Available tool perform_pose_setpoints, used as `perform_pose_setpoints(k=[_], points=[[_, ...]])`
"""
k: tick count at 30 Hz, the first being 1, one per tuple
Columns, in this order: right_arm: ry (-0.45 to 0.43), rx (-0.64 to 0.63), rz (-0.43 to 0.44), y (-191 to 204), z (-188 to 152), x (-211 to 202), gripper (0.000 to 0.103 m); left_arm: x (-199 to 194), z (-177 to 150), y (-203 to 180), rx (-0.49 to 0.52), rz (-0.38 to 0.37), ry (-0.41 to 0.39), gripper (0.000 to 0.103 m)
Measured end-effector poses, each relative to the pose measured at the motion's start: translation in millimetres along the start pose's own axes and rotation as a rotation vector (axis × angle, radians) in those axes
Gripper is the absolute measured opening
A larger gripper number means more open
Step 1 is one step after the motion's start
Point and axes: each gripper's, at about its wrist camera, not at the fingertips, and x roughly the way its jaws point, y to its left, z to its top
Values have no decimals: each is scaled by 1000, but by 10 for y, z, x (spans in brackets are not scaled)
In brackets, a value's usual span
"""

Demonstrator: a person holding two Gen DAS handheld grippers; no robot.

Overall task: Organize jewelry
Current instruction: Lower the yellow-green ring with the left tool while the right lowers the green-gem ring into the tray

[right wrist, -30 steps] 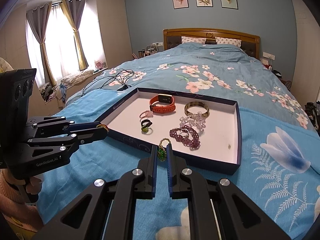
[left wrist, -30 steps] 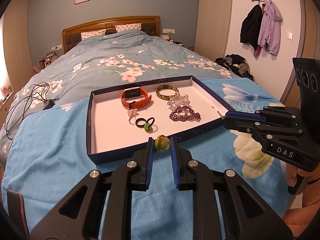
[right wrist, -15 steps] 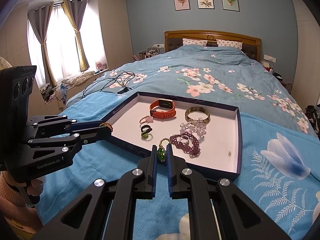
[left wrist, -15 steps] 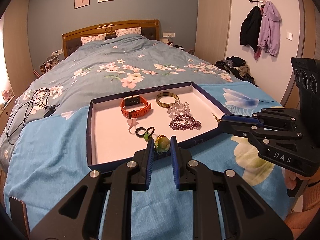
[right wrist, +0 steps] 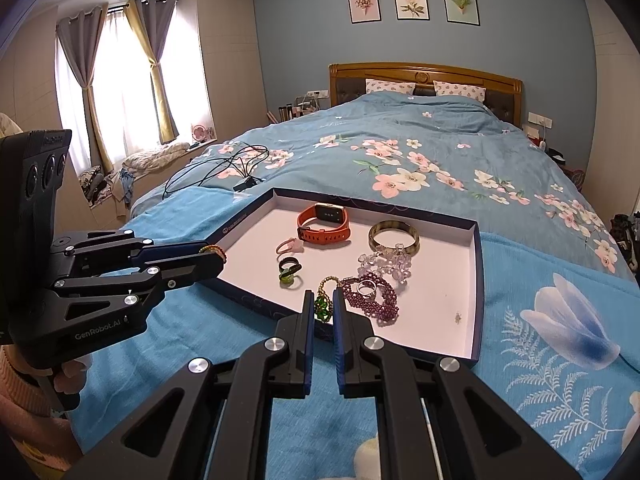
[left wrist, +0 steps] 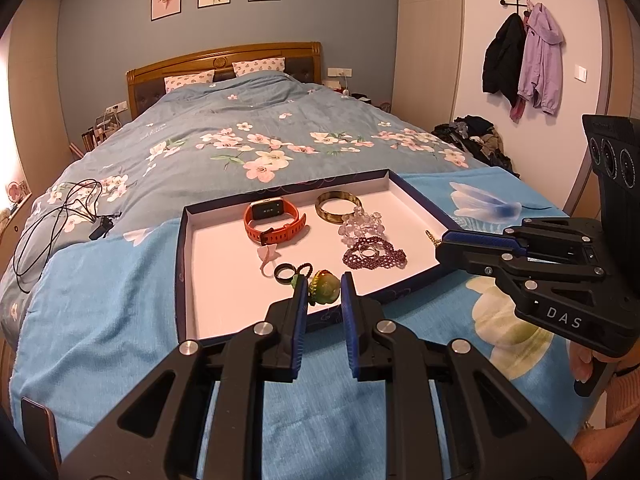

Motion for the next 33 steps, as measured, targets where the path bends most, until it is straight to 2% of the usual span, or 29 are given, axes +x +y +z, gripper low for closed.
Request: perform_pose_setpoints(k=[33], points=[[1, -6, -6, -69, 86, 70, 7, 219, 149, 140, -15, 33, 13, 17]])
